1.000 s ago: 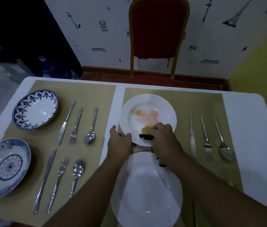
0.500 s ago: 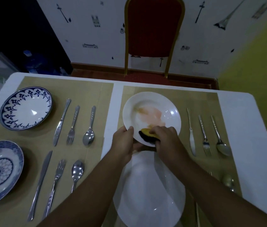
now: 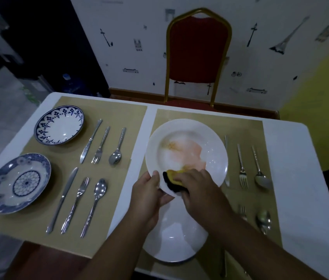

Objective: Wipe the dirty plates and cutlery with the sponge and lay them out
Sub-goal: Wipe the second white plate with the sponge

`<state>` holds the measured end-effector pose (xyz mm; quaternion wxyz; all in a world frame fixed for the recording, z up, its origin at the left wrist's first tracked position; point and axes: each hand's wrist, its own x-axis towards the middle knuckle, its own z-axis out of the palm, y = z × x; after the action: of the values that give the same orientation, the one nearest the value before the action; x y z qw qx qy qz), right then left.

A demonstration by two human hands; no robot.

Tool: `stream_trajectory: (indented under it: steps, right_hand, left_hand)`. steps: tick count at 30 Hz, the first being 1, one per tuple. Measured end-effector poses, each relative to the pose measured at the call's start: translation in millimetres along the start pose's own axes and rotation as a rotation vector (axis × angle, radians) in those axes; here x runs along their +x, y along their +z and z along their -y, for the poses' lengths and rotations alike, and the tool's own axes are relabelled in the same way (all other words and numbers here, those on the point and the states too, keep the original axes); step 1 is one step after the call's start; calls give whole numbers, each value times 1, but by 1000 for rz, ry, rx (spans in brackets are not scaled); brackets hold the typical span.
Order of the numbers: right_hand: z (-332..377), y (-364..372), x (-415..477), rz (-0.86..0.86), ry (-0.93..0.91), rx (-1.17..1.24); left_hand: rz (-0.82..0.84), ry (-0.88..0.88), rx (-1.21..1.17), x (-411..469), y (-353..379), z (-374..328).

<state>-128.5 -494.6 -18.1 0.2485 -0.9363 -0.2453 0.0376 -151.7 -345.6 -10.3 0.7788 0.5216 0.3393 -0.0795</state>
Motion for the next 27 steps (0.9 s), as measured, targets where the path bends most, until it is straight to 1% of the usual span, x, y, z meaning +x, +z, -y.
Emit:
stream_trajectory:
  steps: [2,5,7,10,13,14,16,18,19,21,23,25,27]
  right_hand:
    - [3,-9,-9,24,19,-42]
    - [0,-23,-19,82,152,-128]
    - [-4,-29,-24,69,245,-155]
    - [2,-31,-22,-54,358,-136]
    - [24,-25,-9,-179,441,-48]
    - [34,-20,-5,-199,423,-10]
    - [56,-10,-3,-188,310,50]
    - [74,-1,-10,-121,172,59]
    - [80,1,-14,-86,132,60]
    - [86,4,-24,-34,92,54]
    - [84,3,-29,2,70,-16]
    - [78,2,-26,-53,81,-79]
    - [73,0,-19,-199,182,-35]
  left_hand:
    - [-13,8,-6,-12,-9,3]
    - [-2,10,23,-30,-26,8]
    - [40,-23,59,-41,-36,10]
    - [130,-90,105,-51,-53,11]
    - [233,-136,158,-55,-65,8]
    - [271,-136,174,-55,-67,6]
    - [320,-123,185,-54,-71,0]
    - [337,-102,165,-50,-76,-8]
    - [340,-91,157,-48,-79,-10]
    - [335,-78,155,-47,-84,-12]
    - [320,-82,163,-49,-88,-11]
    - [306,-87,178,-53,-89,-10]
    - [300,-73,218,-56,-89,-10]
